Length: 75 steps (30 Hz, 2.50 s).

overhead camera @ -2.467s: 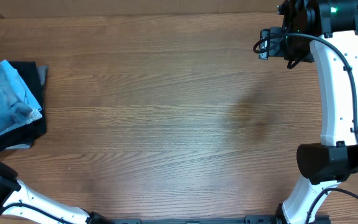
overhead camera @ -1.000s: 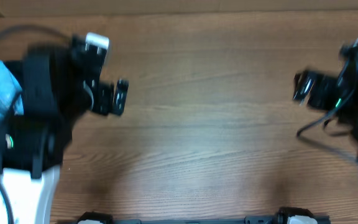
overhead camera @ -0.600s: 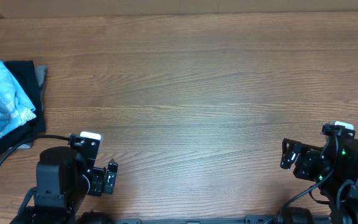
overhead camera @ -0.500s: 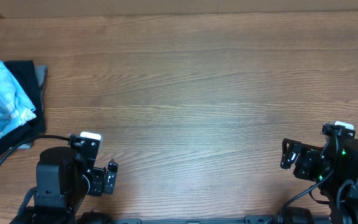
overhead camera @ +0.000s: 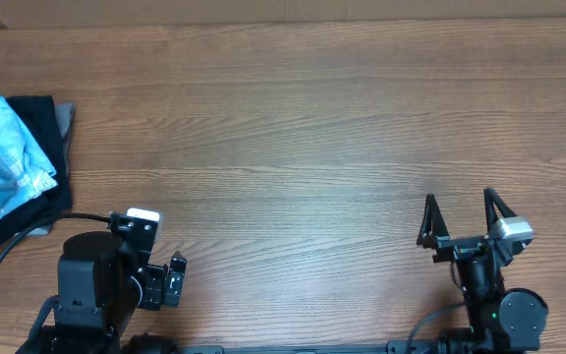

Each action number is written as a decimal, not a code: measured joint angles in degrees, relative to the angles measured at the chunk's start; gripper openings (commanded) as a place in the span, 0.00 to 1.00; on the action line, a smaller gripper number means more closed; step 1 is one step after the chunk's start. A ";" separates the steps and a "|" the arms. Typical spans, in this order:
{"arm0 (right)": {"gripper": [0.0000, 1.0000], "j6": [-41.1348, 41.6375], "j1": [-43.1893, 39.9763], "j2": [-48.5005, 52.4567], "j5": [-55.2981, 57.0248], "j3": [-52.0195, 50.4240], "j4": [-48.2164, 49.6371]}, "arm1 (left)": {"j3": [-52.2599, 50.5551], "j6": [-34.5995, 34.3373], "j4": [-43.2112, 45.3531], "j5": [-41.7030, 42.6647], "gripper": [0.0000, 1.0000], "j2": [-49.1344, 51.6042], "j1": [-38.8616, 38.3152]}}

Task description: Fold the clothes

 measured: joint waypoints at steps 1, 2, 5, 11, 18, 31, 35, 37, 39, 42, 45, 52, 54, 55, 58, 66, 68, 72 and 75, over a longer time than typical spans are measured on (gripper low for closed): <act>1.00 -0.72 0.02 -0.17 -0.31 -2.58 3.69 | 0.00 0.00 -0.02 0.00 1.00 0.00 0.00; 1.00 -2.56 0.02 -0.39 -0.55 -5.33 7.30 | -0.02 0.00 -0.02 0.00 1.00 0.00 0.00; 1.00 -5.53 0.04 -0.57 -0.81 -7.65 -1.51 | -0.02 0.00 0.00 0.00 1.00 0.00 0.00; 1.00 -6.45 0.04 -0.28 -0.83 -7.65 -1.09 | -0.02 0.00 0.02 0.00 1.00 0.00 0.00; 1.00 -6.64 0.04 -0.28 -0.83 -7.65 -1.11 | -0.02 0.00 0.02 0.00 1.00 0.00 0.00; 1.00 -6.67 0.07 -0.28 -0.81 -7.65 -1.09 | -11.43 -0.04 14.60 7.13 1.00 -13.11 9.40; 1.00 -6.69 0.04 -0.28 -0.81 -7.65 -1.22 | -36.06 -0.24 40.70 12.48 1.00 -24.79 9.40; 1.00 -6.69 0.04 -0.28 -0.83 -7.65 -1.20 | -45.79 -1.49 52.09 13.90 1.00 -29.46 9.38; 1.00 -6.67 0.04 -0.28 -0.85 -7.65 -1.22 | -50.58 -2.64 54.23 14.32 1.00 -33.29 9.38; 1.00 -6.69 0.04 -0.28 -0.81 -7.65 -1.22 | -51.17 -2.93 56.68 11.43 1.00 -34.97 9.40; 1.00 -6.67 0.04 -0.28 -0.83 -7.65 -1.20 | -51.25 -3.10 57.07 8.37 1.00 -34.97 9.38; 1.00 -6.69 0.07 -0.24 -0.83 -7.65 -1.25 | -54.75 -0.74 82.09 7.65 1.00 -35.26 9.38; 1.00 -6.69 0.07 -0.22 -0.83 -7.65 -1.18 | -55.41 -0.68 71.21 7.58 1.00 -35.52 9.38; 1.00 -6.67 0.04 -0.24 -0.83 -7.65 -1.18 | -55.80 -1.16 68.48 7.63 1.00 -35.45 9.40; 1.00 -6.69 0.04 -0.24 -0.81 -7.65 -1.22 | -56.00 -2.38 67.73 7.61 1.00 -35.15 9.38; 1.00 -6.71 0.07 -0.24 -0.81 -7.65 -1.25 | -56.02 -2.67 67.71 7.58 1.00 -35.17 9.38; 1.00 -6.71 0.07 -0.24 -0.83 -7.65 -1.20 | -56.02 -2.67 67.71 7.58 1.00 -35.17 9.38; 1.00 -6.71 0.07 -0.24 -0.81 -7.65 -1.22 | -56.00 -2.67 67.71 7.61 1.00 -35.17 9.38; 1.00 -6.82 0.07 -0.24 -0.83 -7.65 -1.22 | -56.00 -2.67 67.71 7.58 1.00 -35.17 9.38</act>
